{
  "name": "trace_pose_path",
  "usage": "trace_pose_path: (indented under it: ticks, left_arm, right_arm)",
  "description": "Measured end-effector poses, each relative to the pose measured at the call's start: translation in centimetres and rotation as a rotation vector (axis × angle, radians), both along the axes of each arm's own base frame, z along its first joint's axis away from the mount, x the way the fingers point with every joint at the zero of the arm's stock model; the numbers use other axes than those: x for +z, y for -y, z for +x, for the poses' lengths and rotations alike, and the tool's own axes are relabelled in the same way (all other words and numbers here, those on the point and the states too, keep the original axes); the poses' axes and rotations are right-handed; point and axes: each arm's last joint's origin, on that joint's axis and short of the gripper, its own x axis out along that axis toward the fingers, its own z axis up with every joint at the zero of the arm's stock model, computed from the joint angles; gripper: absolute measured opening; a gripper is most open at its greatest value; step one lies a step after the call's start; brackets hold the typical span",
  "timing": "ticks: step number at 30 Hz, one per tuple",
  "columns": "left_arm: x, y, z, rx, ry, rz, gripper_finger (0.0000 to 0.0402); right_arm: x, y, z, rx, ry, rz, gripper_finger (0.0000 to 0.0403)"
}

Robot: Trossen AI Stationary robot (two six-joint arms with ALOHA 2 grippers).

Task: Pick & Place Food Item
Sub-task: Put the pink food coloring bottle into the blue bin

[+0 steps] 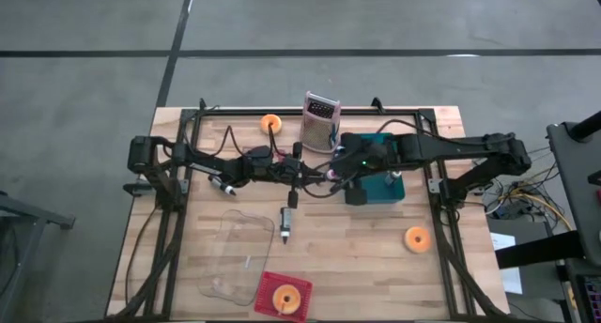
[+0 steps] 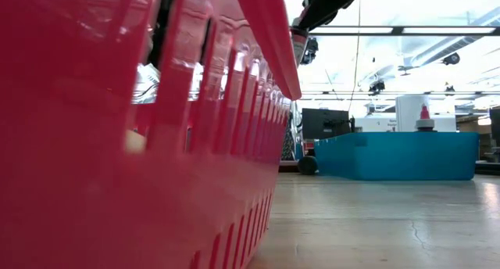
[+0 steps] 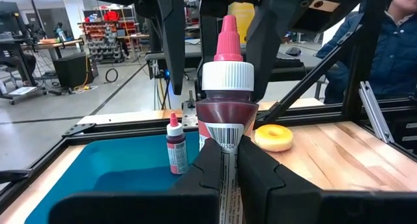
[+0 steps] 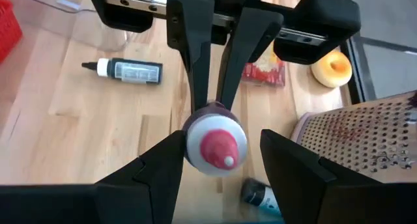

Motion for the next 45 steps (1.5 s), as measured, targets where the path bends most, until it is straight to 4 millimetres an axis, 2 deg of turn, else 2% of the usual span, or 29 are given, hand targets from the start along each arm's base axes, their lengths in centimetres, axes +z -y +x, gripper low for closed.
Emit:
trace_pose_path:
  ticks: [8, 16, 45]
  left_arm:
    - [-0.05, 0.00, 0.00, -0.001, -0.005, 0.002, 0.0023]
    - [-0.05, 0.00, 0.00, -0.004, -0.007, 0.003, 0.0023]
    - [0.01, 0.02, 0.00, -0.013, -0.005, 0.013, 0.0022]
  right_arm:
    - [0.35, -0.01, 0.15, 0.008, -0.015, 0.000, 0.0181]
    - [0.21, -0.07, -0.09, 0.017, -0.043, 0.023, 0.0096]
    - [0.32, -0.07, 0.01, 0.037, -0.027, -0.005, 0.0095]
